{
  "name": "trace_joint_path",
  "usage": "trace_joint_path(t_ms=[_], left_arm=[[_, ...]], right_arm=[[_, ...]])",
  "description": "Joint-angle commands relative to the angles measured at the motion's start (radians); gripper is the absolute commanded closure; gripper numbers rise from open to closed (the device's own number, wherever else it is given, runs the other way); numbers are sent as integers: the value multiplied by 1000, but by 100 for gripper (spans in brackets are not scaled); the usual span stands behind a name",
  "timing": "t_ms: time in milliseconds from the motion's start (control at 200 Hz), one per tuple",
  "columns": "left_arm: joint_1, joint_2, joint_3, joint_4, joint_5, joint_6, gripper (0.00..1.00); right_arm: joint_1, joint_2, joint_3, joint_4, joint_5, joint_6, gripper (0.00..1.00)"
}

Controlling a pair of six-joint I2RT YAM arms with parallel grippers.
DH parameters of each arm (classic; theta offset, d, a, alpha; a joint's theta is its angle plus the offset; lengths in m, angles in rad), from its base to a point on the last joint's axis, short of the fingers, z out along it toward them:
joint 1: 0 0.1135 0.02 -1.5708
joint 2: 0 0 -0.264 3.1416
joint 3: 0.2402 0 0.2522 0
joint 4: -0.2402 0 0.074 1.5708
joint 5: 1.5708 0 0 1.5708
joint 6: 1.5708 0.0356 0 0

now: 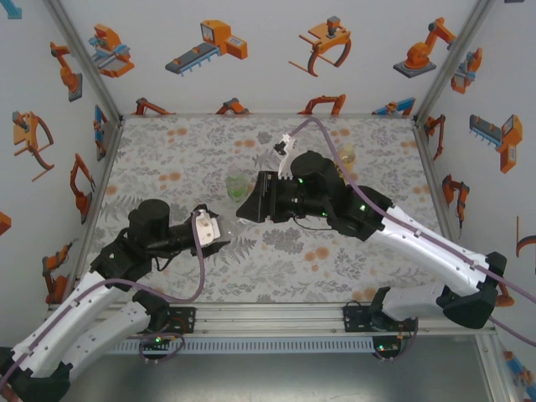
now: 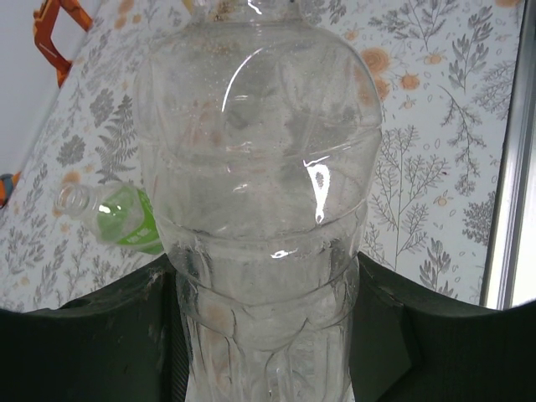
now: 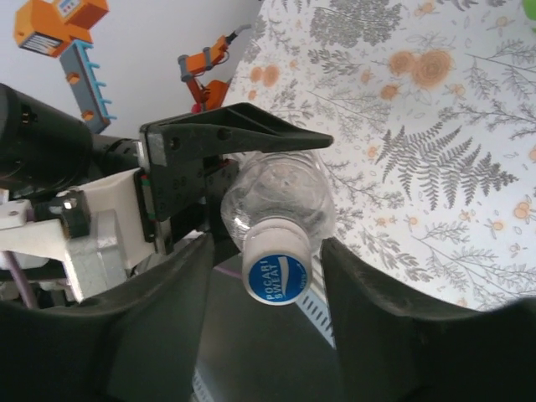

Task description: Screw on the bottle caps

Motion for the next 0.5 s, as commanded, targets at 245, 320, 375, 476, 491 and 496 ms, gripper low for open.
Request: trace_joint_path(t_ms=[245,320,375,476,491,496], left_arm=[[-3,5,10,41,62,1,100],[-2,8,11,40,85,3,100],[-3,13,12,39,106,4,100],[-2,23,17,28,158,12,100],[-3,24,17,26,165,13,100],[-3,25,18,25,167,13,100]], right_arm=[[7,-12,134,-52,-23,-392,33],[6,-28,130,-55,-66,-589,36],[6,-42,112,-50,-102,-731,37],[7,-55,96,-76,-171,-978,40],[7,-55,98,-84,-192,-1018,40],[6,-56,97,-86,-199,-1030,40]])
